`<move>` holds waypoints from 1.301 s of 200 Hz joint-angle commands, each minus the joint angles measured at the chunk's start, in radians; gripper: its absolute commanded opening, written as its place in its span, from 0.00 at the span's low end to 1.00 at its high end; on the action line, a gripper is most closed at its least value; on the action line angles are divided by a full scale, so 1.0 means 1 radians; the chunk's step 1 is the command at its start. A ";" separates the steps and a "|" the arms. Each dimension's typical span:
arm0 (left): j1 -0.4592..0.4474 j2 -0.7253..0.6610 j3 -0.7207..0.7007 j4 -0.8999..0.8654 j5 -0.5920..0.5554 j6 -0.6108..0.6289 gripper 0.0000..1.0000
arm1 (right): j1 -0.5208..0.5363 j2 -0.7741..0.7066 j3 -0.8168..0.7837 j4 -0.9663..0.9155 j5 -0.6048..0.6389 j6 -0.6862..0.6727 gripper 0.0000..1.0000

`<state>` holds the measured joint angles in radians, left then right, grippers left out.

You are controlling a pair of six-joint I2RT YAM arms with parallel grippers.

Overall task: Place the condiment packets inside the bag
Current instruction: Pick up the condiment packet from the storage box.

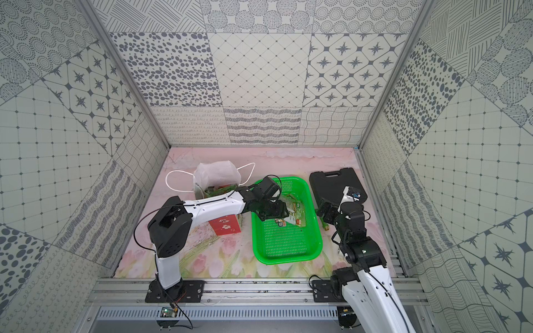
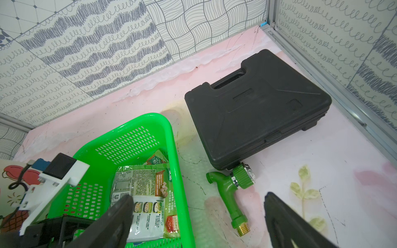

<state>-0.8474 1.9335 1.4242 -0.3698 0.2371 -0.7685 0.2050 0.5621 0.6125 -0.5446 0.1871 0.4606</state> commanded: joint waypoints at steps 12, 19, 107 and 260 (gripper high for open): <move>0.003 -0.009 0.009 0.124 0.074 -0.033 0.58 | -0.006 -0.011 -0.011 0.052 -0.003 0.003 0.97; 0.004 -0.008 0.010 0.136 0.083 -0.038 0.56 | -0.006 -0.011 -0.011 0.052 -0.003 0.003 0.97; -0.003 0.035 0.082 0.074 0.066 -0.013 0.05 | -0.006 -0.013 -0.013 0.052 -0.010 0.004 0.97; -0.191 -0.261 0.325 -0.329 -0.210 0.261 0.00 | -0.006 0.005 -0.030 0.078 -0.039 0.005 0.97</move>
<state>-1.0195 1.7786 1.7218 -0.6010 0.0700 -0.6022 0.2050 0.5629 0.5934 -0.5144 0.1570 0.4610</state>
